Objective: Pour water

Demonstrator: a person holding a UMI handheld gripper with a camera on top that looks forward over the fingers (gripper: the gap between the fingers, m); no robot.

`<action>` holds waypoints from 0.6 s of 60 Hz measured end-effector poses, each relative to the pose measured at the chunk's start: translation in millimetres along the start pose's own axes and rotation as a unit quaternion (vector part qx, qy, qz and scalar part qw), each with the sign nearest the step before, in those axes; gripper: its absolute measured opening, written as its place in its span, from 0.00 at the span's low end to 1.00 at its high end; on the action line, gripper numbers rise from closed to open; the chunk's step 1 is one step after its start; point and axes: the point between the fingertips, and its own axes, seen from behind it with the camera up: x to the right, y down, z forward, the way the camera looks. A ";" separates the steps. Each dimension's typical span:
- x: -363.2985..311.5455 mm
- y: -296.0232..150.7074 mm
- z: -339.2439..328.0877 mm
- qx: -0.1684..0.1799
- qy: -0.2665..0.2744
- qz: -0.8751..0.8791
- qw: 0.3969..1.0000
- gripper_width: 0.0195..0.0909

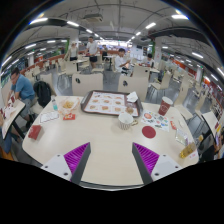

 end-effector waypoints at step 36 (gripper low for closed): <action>249.4 120.9 15.2 0.013 0.083 0.021 0.996 0.92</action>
